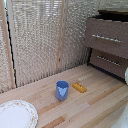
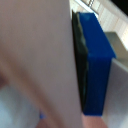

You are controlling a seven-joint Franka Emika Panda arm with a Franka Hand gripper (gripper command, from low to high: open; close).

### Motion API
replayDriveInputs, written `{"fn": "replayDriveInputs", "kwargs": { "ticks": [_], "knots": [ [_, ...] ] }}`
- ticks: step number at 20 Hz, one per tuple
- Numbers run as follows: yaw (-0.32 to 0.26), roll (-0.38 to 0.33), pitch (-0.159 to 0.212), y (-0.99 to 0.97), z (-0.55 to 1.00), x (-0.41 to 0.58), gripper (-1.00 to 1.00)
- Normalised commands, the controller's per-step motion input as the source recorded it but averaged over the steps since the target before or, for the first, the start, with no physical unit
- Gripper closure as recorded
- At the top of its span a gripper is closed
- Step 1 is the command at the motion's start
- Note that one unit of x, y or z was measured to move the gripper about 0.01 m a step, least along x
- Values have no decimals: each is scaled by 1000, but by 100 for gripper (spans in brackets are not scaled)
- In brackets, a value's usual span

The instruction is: Propose to navigate your clamp on the clench of the first drawer. Use gentle force to register to the cabinet. Send posterior your swing mandate till over it lurks, a cup of pink essence. Fortify your grip after aiming concentric with the pink cup’s periphery. Manoeuvre the pink towards the cabinet's top. Drop your compression till the cup is resting inside.

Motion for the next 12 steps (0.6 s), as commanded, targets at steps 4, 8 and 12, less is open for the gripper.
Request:
{"fn": "replayDriveInputs", "kwargs": {
  "ticks": [4, 8, 12],
  "knots": [
    [-19, 49, 0, -981, -85, -13, 100],
    [0, 40, 0, -638, -288, -49, 100],
    [-2, 12, 0, -369, -362, -107, 100]
  ]
}}
